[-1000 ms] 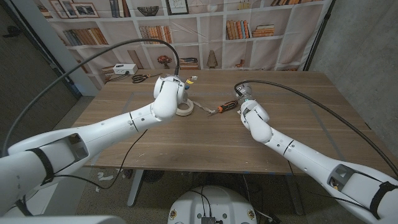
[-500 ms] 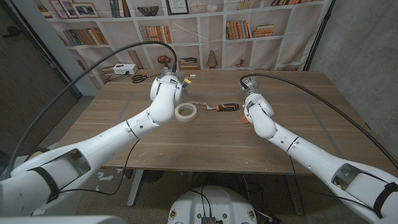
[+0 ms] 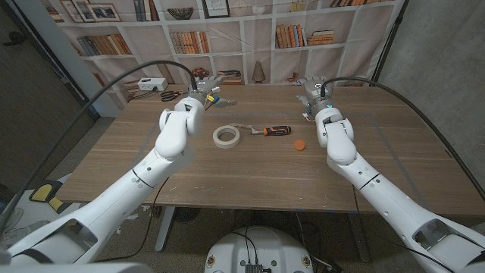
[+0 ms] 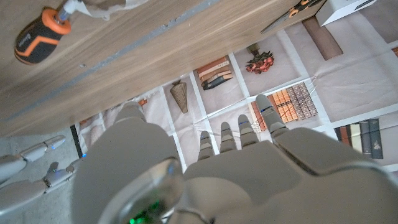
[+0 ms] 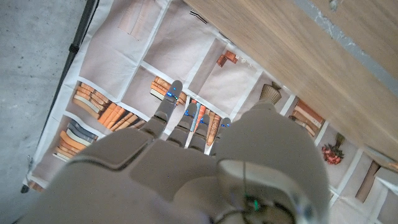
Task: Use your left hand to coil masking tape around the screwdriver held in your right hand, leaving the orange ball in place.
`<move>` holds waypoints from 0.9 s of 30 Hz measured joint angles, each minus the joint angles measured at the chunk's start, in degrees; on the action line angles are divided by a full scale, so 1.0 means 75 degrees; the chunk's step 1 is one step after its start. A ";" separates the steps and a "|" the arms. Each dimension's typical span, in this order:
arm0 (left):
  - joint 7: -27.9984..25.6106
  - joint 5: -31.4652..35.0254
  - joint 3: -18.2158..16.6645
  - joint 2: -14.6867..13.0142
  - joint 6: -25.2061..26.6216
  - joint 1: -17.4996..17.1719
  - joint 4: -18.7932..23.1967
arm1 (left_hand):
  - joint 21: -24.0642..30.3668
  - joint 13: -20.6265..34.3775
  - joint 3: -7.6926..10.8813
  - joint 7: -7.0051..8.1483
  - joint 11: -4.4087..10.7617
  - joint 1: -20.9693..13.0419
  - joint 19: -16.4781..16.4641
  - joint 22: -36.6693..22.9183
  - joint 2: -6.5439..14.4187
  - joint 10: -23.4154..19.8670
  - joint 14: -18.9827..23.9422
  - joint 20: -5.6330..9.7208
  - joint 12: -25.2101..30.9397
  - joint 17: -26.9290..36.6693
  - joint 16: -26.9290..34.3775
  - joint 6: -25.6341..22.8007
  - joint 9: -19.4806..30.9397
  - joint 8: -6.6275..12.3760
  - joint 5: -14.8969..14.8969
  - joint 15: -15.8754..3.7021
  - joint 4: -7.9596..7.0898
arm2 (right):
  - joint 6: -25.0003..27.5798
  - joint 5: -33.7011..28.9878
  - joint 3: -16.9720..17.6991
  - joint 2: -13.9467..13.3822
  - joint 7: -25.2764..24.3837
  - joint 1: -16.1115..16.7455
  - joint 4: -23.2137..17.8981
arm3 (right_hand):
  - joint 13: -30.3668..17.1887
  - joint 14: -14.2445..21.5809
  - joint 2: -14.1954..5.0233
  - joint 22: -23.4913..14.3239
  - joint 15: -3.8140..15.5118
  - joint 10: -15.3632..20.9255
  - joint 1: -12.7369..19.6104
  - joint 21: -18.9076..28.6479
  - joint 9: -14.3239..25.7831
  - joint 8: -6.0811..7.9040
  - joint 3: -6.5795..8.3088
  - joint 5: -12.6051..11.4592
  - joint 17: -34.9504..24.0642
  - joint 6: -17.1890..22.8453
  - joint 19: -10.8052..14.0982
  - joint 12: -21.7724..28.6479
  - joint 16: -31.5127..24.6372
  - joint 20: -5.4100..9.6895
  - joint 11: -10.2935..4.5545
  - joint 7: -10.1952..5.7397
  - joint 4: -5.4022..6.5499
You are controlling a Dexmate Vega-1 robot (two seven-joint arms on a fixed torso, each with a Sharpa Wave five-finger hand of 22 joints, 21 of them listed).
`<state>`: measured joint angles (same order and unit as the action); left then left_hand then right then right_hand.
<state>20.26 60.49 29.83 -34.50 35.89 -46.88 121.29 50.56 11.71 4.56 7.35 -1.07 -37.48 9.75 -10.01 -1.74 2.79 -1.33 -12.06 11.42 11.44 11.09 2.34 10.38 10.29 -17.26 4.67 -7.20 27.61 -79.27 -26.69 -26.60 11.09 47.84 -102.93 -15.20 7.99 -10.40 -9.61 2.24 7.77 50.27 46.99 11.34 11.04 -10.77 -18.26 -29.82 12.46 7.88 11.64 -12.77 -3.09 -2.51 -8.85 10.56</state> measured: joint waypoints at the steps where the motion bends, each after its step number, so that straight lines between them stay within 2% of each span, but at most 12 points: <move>1: -0.0214 -0.0212 -0.0282 0.0020 -0.0113 -0.0195 0.0044 | -0.0059 -0.0017 -0.0032 0.0021 -0.0017 0.0065 0.0000 0.0000 0.0036 0.0089 -0.0078 0.0000 -0.0021 -0.0004 -0.0014 0.0104 0.0000 -0.0021 0.0044 0.0024 -0.0032 | -0.0178 0.0418 0.0172 0.0022 -0.0278 0.0072 -0.0050 | 0.0028 -0.0084 0.0022 0.0000 -0.0011 -0.0056 -0.0175 -0.0085 0.0000 -0.0010 -0.0030 0.0051 0.0050 -0.0053 -0.0099 -0.0033 0.0044 -0.0026 0.0053 0.0053 -0.0030; 2: -0.0367 -0.0377 -0.0282 0.0020 -0.0202 -0.0195 0.0044 | -0.0126 -0.0033 -0.0062 0.0047 -0.0022 0.0168 0.0000 0.0000 0.0045 0.0192 -0.0155 0.0000 -0.0029 -0.0027 -0.0015 0.0224 0.0000 -0.0021 0.0087 0.0053 -0.0062 | -0.0178 0.0418 0.0226 0.0027 -0.0278 0.0094 -0.0066 | 0.0054 -0.0176 0.0071 0.0000 -0.0004 -0.0116 -0.0315 -0.0164 0.0000 -0.0010 -0.0052 0.0105 0.0107 -0.0095 -0.0179 -0.0058 0.0084 -0.0080 0.0102 0.0092 -0.0052; 4: -0.0859 -0.0953 -0.0820 0.0043 -0.0539 -0.0539 0.0068 | -0.0228 -0.0036 -0.0116 0.0101 -0.0024 0.0311 0.0000 -0.0014 0.0068 0.0352 -0.0310 0.0000 -0.0029 -0.0035 -0.0015 0.0395 0.0000 -0.0021 0.0132 0.0112 -0.0115 | -0.0610 0.1277 0.0495 0.0048 -0.0759 0.0205 -0.0100 | 0.0095 -0.0318 0.0102 0.0000 -0.0032 -0.0318 -0.0607 -0.0304 0.0000 -0.0019 -0.0122 0.0188 0.0199 -0.0237 -0.0304 -0.0084 0.0151 -0.0191 0.0087 0.0113 -0.0055; 6: -0.1141 -0.1338 -0.0987 0.0053 -0.0790 -0.0641 0.0065 | -0.0324 -0.0064 -0.0158 0.0155 -0.0006 0.0451 0.0000 -0.0037 0.0102 0.0471 -0.0434 0.0000 -0.0037 -0.0035 -0.0067 0.0555 -0.0031 -0.0021 0.0197 0.0177 -0.0158 | -0.0996 0.1966 0.0714 0.0055 -0.1026 0.0292 -0.0096 | 0.0132 -0.0409 0.0152 0.0000 -0.0098 -0.0411 -0.0816 -0.0425 0.0000 -0.0060 -0.0180 0.0217 0.0279 -0.0340 -0.0438 -0.0112 0.0179 -0.0255 0.0100 0.0104 -0.0073; 9: -0.1682 -0.2342 -0.1619 0.0092 -0.1516 -0.0961 -0.0126 | -0.0423 -0.0071 -0.0221 0.0219 -0.0017 0.0599 0.0000 -0.0038 0.0110 0.0582 -0.0597 0.0000 -0.0087 -0.0059 -0.0089 0.0619 -0.0036 -0.0021 0.0214 0.0215 -0.0192 | -0.1374 0.2544 0.0873 0.0056 -0.1179 0.0340 -0.0025 | 0.0183 -0.0540 0.0251 0.0000 -0.0230 -0.0508 -0.1146 -0.0617 -0.0010 -0.0090 -0.0280 0.0310 0.0404 -0.0537 -0.0617 -0.0112 0.0207 -0.0396 0.0146 0.0118 -0.0090; 13: -0.1898 -0.3328 -0.2044 0.0071 -0.2317 -0.1093 -0.0456 | -0.0737 -0.0106 -0.0442 0.0236 -0.0035 0.0869 -0.0001 -0.0038 -0.0038 0.0907 -0.1062 0.0000 -0.0087 -0.0070 -0.0126 0.0881 -0.0036 -0.0021 0.0272 0.0349 -0.0171 | -0.2000 0.3593 0.1069 0.0020 -0.1332 0.0362 0.0241 | 0.0259 -0.0539 0.0364 0.0000 -0.0229 -0.0602 -0.1663 -0.0765 -0.0022 -0.0102 -0.0474 0.0320 0.0580 -0.0839 -0.0643 -0.0112 0.0207 -0.0421 0.0157 0.0171 -0.0092; 16: -0.1930 -0.4125 -0.2269 0.0028 -0.3012 -0.1119 -0.0815 | -0.0810 -0.0106 -0.0486 0.0256 -0.0035 0.0945 0.0000 -0.0037 -0.0056 0.0907 -0.1106 0.0000 -0.0087 -0.0103 -0.0126 0.0901 -0.0036 -0.0021 0.0272 0.0375 -0.0188 | -0.2528 0.4592 0.1098 -0.0039 -0.1440 0.0326 0.0466 | 0.0319 -0.0535 0.0490 -0.0001 -0.0320 -0.0673 -0.2040 -0.0845 -0.0022 -0.0102 -0.0637 0.0320 0.0750 -0.1120 -0.0497 -0.0112 0.0207 -0.0481 0.0228 0.0196 -0.0102; 20: -0.1907 -0.5124 -0.2427 0.0000 -0.3850 -0.1113 -0.1256 | -0.0838 -0.0106 -0.0541 0.0289 -0.0036 0.0998 -0.0001 -0.0037 -0.0048 0.0906 -0.1106 0.0000 -0.0087 -0.0106 -0.0126 0.0934 -0.0035 -0.0021 0.0271 0.0375 -0.0180 | -0.3073 0.5497 0.1120 -0.0091 -0.1470 0.0248 0.0817 | 0.0394 -0.0495 0.0497 -0.0001 -0.0518 -0.0874 -0.2477 -0.1051 -0.0021 -0.0128 -0.0758 0.0320 0.1046 -0.1663 -0.0383 -0.0112 0.0206 -0.1046 0.0231 0.0144 -0.0147; 21: -0.1903 -0.5164 -0.2440 -0.0001 -0.3878 -0.1107 -0.1307 | -0.0838 -0.0106 -0.0550 0.0289 -0.0036 0.1006 -0.0001 -0.0037 -0.0056 0.0906 -0.1106 0.0000 -0.0087 -0.0105 -0.0126 0.0934 -0.0035 -0.0021 0.0271 0.0375 -0.0189 | -0.3417 0.6012 0.1131 -0.0099 -0.1472 0.0219 0.1004 | 0.0419 -0.0513 0.0510 -0.0001 -0.0535 -0.0905 -0.2549 -0.1103 -0.0021 -0.0147 -0.0780 0.0320 0.1101 -0.1757 -0.0387 -0.0112 0.0206 -0.1102 0.0208 0.0131 -0.0150; 22: -0.1832 -0.5823 -0.2489 -0.0007 -0.4332 -0.1055 -0.1640 | -0.0838 -0.0106 -0.0550 0.0289 -0.0035 0.1017 -0.0001 -0.0037 -0.0067 0.0906 -0.1106 0.0000 -0.0087 -0.0105 -0.0126 0.0934 -0.0035 -0.0021 0.0271 0.0375 -0.0189 | -0.3567 0.6245 0.1135 -0.0103 -0.1474 0.0207 0.1089 | 0.0429 -0.0555 0.0506 -0.0001 -0.0577 -0.0942 -0.2586 -0.1147 -0.0021 -0.0147 -0.0798 0.0303 0.1146 -0.1789 -0.0414 -0.0112 0.0206 -0.1152 0.0171 0.0113 -0.0167; 24: -0.1772 -0.6386 -0.2500 -0.0008 -0.4662 -0.1002 -0.1878 | -0.0838 -0.0106 -0.0550 0.0289 -0.0036 0.1022 -0.0001 -0.0037 -0.0061 0.0906 -0.1105 0.0000 -0.0087 -0.0105 -0.0126 0.0934 -0.0035 -0.0021 0.0271 0.0375 -0.0189 | -0.3914 0.6786 0.1150 -0.0105 -0.1509 0.0186 0.1292 | 0.0445 -0.0618 0.0507 -0.0001 -0.0640 -0.0969 -0.2647 -0.1281 -0.0021 -0.0097 -0.0801 0.0278 0.1250 -0.1798 -0.0488 -0.0112 0.0235 -0.1216 0.0144 0.0099 -0.0170; 27: -0.1702 -0.7111 -0.2501 -0.0008 -0.5013 -0.0990 -0.1934 | -0.0838 -0.0105 -0.0572 0.0289 -0.0036 0.1058 -0.0001 -0.0036 -0.0025 0.0906 -0.1105 0.0000 -0.0087 -0.0105 -0.0126 0.0934 -0.0035 -0.0021 0.0271 0.0375 -0.0210 | -0.3987 0.6903 0.1178 -0.0105 -0.1520 0.0179 0.1506 | 0.0483 -0.0719 0.0516 -0.0001 -0.0705 -0.0936 -0.2714 -0.1561 -0.0057 0.0024 -0.0829 0.0216 0.1425 -0.1540 -0.0793 -0.0080 0.0264 -0.1216 0.0172 0.0049 -0.0199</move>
<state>7.50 7.15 11.07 -34.56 -1.70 -54.31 106.79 44.27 10.92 0.27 9.52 -1.33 -29.55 9.74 -10.28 -1.93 9.59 -9.62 -12.06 10.77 10.65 10.14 9.34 10.12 10.13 -15.22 7.48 -8.78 -2.29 -27.50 -17.85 -27.39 -0.31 49.18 -91.63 -11.57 2.60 -6.53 -9.61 -3.05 0.75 29.91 35.28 10.92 11.22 -16.99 -16.63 -19.14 0.91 1.93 11.04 -10.79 -12.21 -1.22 -8.48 9.07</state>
